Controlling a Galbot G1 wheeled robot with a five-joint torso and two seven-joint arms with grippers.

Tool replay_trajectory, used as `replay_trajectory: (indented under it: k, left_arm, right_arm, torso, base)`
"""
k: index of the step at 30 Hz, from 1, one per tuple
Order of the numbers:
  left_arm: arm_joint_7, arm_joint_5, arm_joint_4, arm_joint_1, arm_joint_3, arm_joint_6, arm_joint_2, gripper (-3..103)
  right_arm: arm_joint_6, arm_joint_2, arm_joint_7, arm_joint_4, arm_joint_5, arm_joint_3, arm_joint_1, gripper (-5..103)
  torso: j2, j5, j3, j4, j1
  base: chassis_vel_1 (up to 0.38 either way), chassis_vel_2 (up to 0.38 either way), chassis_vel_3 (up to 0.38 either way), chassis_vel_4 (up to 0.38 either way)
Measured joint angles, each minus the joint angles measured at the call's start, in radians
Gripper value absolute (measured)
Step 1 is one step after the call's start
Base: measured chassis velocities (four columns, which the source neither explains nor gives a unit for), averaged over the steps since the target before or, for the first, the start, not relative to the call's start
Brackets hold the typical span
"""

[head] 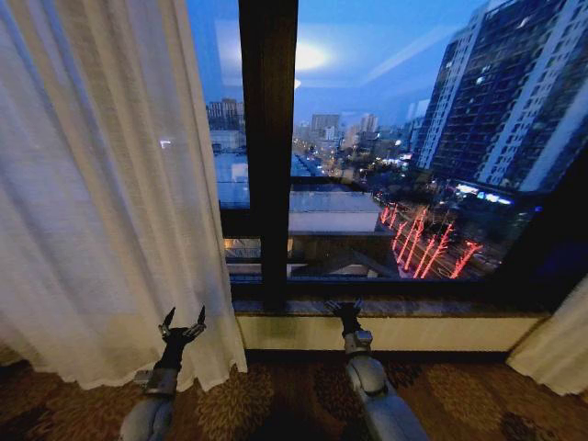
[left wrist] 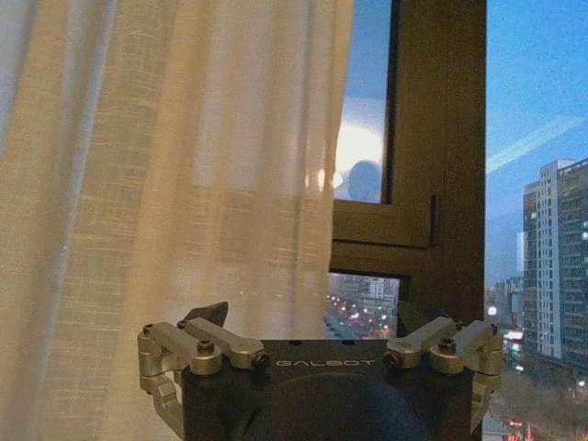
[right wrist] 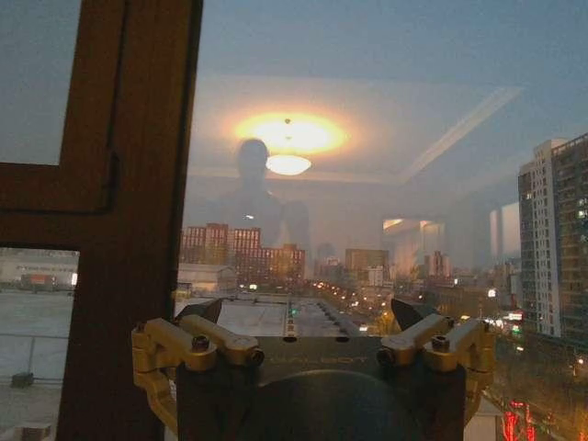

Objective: Open the curtains by pulling them apart, changing their state from closed to fully open.

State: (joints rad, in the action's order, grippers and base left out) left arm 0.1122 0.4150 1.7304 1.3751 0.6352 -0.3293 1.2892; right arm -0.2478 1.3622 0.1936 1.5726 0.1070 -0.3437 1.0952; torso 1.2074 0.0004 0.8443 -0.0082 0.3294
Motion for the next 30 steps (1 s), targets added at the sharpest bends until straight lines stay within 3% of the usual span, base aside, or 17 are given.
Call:
replay_trajectory:
  k: [30]
  left_arm:
    - [0.001,0.0,0.0,0.0,0.0,0.0,0.0,100]
  right_arm:
    - [0.0,0.0,0.0,0.0,0.0,0.0,0.0,100]
  torso:
    - [0.0,-0.0007,0.0,0.0003,0.0]
  base:
    - [0.006,0.04,-0.003,-0.04]
